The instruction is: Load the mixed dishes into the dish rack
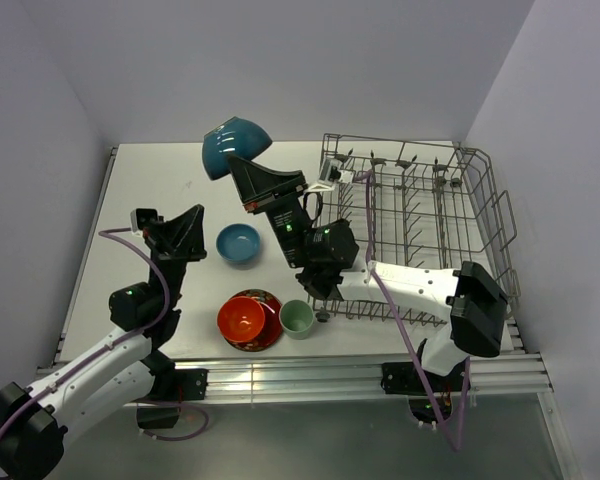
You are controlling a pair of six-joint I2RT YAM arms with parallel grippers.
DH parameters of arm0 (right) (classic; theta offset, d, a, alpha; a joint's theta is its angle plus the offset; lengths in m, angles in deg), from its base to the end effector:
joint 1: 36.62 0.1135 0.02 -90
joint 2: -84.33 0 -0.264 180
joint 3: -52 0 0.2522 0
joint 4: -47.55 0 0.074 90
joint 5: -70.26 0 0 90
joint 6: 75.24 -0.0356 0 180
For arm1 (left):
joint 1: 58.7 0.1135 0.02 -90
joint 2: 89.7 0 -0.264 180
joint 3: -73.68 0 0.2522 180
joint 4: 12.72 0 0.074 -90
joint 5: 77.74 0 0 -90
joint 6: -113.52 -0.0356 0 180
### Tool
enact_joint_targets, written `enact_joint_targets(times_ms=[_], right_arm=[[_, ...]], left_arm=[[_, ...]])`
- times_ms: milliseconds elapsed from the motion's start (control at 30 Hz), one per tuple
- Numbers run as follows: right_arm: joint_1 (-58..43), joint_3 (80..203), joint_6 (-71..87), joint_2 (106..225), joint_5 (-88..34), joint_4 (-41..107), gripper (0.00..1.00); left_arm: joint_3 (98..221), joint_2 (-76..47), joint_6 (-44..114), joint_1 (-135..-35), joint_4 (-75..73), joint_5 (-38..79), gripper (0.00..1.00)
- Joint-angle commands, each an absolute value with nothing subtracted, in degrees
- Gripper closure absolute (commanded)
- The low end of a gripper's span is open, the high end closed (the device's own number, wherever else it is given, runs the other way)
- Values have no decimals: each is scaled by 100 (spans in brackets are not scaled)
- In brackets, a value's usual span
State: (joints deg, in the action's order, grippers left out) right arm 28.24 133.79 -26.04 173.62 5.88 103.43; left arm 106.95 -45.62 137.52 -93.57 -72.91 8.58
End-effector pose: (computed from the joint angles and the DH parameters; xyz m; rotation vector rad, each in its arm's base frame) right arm 0.1572 0.2988 0.4239 0.3009 0.8807 1.5648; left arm 0.1239 -0.0835 0.3330 -0.6607 0.6717 -2.4350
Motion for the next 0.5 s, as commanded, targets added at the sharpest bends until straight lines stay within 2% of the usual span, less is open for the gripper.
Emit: enact_joint_targets(times_ms=[0, 167, 267, 333, 400, 433, 467], right_arm=[[2833, 13484, -2383, 16844, 513, 12555, 100], [2745, 12906, -2102, 16275, 443, 12449, 100], [2658, 12388, -1830, 15765, 548, 12265, 100], [2509, 11975, -1716, 15283, 609, 12019, 100], [2394, 11718, -1549, 14938, 706, 11625, 100], [2298, 11578, -1522, 14780, 715, 11501, 100], [2088, 11350, -1504, 14413, 724, 11369, 100]], left_arm=[[10844, -4540, 13603, -9359, -8686, 1059, 100], [11240, -4646, 13182, -9333, -7790, 1691, 100], [11608, -4768, 12604, -9149, -6729, 2374, 94], [12011, -4935, 11894, -9061, -5412, 2701, 82], [12433, -5006, 11215, -9034, -4270, 2869, 64], [12984, -4954, 10463, -9043, -3037, 2931, 61], [13233, -4892, 10099, -9043, -2520, 2975, 56]])
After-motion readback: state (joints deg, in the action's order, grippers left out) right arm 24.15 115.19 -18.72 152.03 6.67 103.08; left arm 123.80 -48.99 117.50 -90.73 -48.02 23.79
